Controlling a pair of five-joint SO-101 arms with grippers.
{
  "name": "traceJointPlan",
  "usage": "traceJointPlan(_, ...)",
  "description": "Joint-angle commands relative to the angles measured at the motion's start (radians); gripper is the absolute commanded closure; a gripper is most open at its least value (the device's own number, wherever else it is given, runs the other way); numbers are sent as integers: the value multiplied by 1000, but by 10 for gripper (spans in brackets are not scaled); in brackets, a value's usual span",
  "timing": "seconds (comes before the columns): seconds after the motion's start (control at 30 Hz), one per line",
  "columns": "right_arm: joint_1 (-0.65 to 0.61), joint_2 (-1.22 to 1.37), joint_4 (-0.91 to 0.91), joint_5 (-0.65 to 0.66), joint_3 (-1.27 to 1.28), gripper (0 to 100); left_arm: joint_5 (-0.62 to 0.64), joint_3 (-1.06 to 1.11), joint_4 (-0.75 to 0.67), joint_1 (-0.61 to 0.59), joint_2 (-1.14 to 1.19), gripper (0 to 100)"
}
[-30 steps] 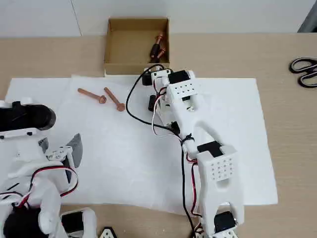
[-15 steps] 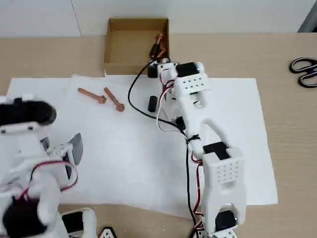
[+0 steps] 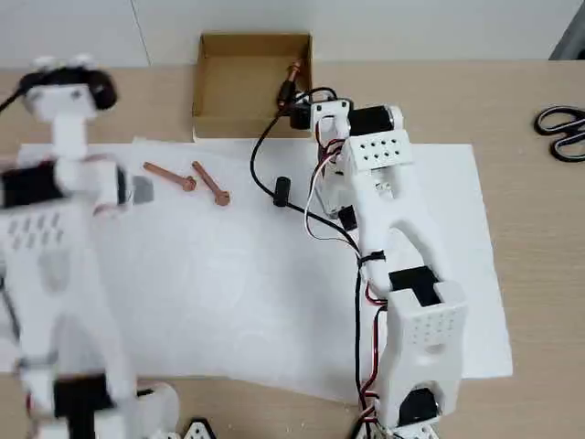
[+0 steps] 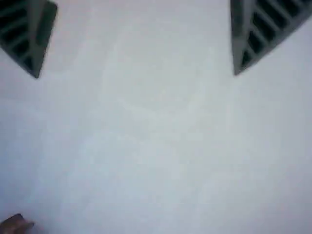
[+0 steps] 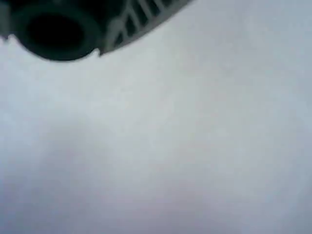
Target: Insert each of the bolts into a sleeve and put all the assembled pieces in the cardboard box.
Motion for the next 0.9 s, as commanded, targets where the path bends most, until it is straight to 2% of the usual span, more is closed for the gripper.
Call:
traceJointPlan(0.0,10,-71,8,9,-6,995,23,-197,0,40,239,761)
traceJointPlan(0.47,8,-70,4,5,52,995,339,-947,6,71,1023,761)
traceJointPlan(0.6,10,-70,2,5,71,995,376,-1076,6,71,1158,762)
traceJointPlan(0.87,10,-70,2,5,74,995,388,-1222,5,74,1295,859)
